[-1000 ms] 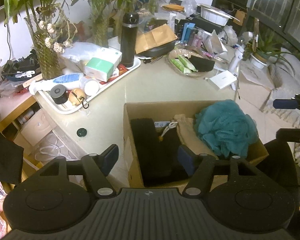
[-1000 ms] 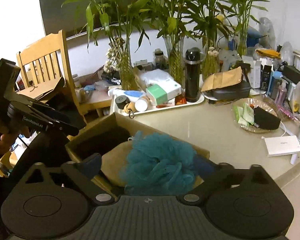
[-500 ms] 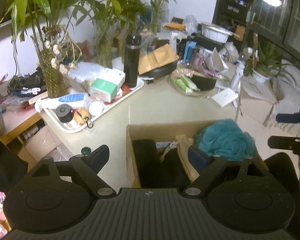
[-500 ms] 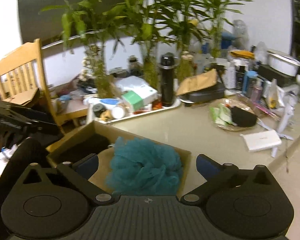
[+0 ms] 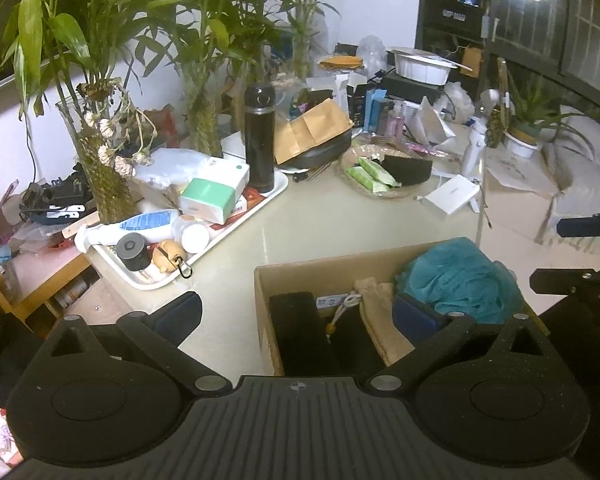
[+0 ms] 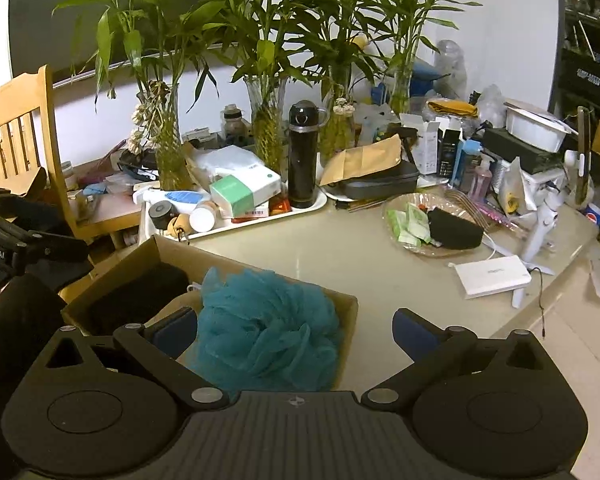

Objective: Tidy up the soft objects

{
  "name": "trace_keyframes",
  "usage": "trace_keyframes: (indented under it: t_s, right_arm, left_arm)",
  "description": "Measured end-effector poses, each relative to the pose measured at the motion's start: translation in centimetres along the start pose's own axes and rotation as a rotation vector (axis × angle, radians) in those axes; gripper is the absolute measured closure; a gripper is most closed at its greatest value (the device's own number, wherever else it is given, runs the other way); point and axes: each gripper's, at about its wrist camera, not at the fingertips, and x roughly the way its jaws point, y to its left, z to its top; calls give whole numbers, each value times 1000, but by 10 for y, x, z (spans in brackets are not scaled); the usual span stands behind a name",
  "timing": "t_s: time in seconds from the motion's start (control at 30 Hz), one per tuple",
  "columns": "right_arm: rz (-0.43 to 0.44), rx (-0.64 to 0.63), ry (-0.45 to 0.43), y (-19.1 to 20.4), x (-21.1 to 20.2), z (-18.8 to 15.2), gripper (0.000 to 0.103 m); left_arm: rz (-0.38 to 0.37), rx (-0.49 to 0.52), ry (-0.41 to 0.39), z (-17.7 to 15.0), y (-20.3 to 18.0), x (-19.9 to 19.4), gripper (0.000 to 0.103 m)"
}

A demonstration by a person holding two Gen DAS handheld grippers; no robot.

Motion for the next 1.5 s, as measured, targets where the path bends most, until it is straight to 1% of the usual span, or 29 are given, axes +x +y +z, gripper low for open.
trace_keyframes:
  t_s: [0.13, 0.23, 0.43, 0.6, 0.77, 0.87, 1.17, 1.4, 1.5]
  right_arm:
    - [-1, 4, 13, 0, 1, -1, 0]
    - [-9, 9, 29, -2, 3, -2, 0]
    - [-31, 38, 91, -4, 5, -4, 0]
    - [-45, 55, 170, -1, 5, -7, 0]
    - [-57, 79, 243, 5, 6, -11, 0]
    - [-57, 90, 277, 9, 8, -13, 0]
    - [-81, 71, 361, 27, 13, -16, 0]
    - [-98, 118, 411, 32, 18, -24, 0]
    - [-117, 114, 426, 36, 20, -29, 0]
  left_arm:
    - [13, 15, 1, 0, 1, 0, 0]
    - [33, 35, 18, 0, 1, 1, 0]
    - [23, 17, 93, -1, 4, 4, 0]
    - [36, 41, 149, -3, -1, 3, 0]
    - [16, 17, 228, -6, -4, 3, 0]
    - [15, 10, 258, -8, -7, 3, 0]
    - [34, 11, 310, -20, -17, 5, 0]
    - [64, 0, 338, -31, -19, 9, 0]
    - [83, -11, 347, -35, -20, 11, 0]
